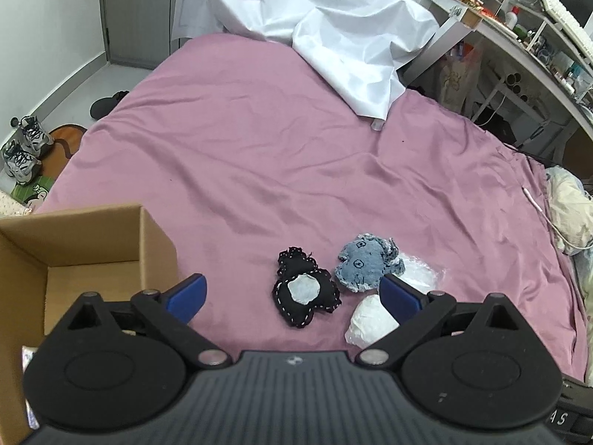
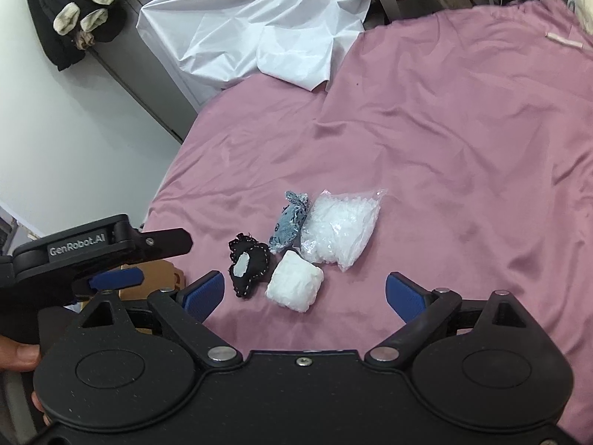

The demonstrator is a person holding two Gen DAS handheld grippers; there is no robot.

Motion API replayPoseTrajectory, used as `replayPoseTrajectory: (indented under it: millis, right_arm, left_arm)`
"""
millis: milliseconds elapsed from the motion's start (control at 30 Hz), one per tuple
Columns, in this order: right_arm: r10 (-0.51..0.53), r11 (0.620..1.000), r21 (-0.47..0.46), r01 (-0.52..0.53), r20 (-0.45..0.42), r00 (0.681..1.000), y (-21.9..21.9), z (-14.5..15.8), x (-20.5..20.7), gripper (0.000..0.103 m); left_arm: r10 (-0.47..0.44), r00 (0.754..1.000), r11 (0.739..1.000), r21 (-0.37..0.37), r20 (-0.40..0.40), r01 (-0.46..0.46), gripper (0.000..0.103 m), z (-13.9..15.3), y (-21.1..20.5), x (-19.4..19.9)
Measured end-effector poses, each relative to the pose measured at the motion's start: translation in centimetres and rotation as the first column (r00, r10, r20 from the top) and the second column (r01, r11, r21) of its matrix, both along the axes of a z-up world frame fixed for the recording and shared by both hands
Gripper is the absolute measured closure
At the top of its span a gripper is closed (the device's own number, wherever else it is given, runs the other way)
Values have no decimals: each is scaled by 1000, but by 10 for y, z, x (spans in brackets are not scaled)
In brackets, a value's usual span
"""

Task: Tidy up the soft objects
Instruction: 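Grasp the black felt patch with the left gripper while the right gripper grasps the white packet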

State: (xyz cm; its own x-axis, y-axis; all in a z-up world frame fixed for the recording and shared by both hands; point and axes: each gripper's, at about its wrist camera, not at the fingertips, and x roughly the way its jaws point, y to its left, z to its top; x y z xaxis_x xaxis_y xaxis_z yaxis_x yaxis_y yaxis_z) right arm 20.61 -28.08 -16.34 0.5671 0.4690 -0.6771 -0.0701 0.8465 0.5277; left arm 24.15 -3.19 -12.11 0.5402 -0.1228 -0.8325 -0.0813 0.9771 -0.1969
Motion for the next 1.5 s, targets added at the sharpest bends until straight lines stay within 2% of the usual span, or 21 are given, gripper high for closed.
replayPoseTrajectory:
  millis: [133, 267, 500, 600, 667, 733, 767, 833, 1067, 1300, 1433, 1500]
  right_arm:
    - [4, 999, 36, -3, -34, 999, 1, -11, 10, 18]
    - [7, 998, 62, -3, -69, 998, 5, -21, 19, 19]
    - [10, 996, 85, 1, -121, 993, 14, -38, 33, 25]
    - [5, 995, 99, 10, -145, 989, 15, -45, 38, 33]
    - [6, 995, 103, 10, -146, 989, 14, -47, 40, 42]
    - [7, 995, 103, 10, -157, 988, 13, -50, 42, 63]
    - [12, 993, 115, 7, -164, 986, 11, -52, 43, 65]
    - [10, 991, 134, 13, -168, 986, 6, -53, 42, 67]
    - [2, 993, 121, 17, -160, 987, -9, -50, 32, 68]
    - [2, 992, 121, 19, -166, 986, -14, -51, 29, 68]
    - [-4, 993, 114, 23, -168, 986, -13, -49, 29, 68]
    - [-3, 994, 109, 21, -167, 986, -14, -47, 26, 68]
  left_arm:
    - [12, 999, 1000, -8, -32, -13, 6, -12, -2, 12]
    - [21, 998, 1000, -11, -66, -22, 11, -24, -5, 22]
    - [45, 997, 998, 35, -54, -44, 12, -29, -8, 31]
    - [37, 998, 999, 29, -46, -36, 19, -24, -12, 33]
    - [13, 999, 1000, 14, -39, -13, 19, -23, -17, 34]
    - [-9, 999, 1000, 29, -44, 10, 20, -27, -24, 37]
    - [-7, 998, 999, 33, -60, 9, 20, -31, -25, 39]
    - [-1, 996, 1000, 19, -92, 2, 26, -41, -25, 43]
    - [26, 987, 999, -25, -161, -31, 33, -62, -21, 51]
    - [48, 982, 998, -30, -184, -54, 40, -72, -20, 54]
    - [64, 982, 998, -18, -181, -68, 57, -72, -20, 51]
    - [64, 981, 997, -24, -181, -69, 62, -71, -20, 50]
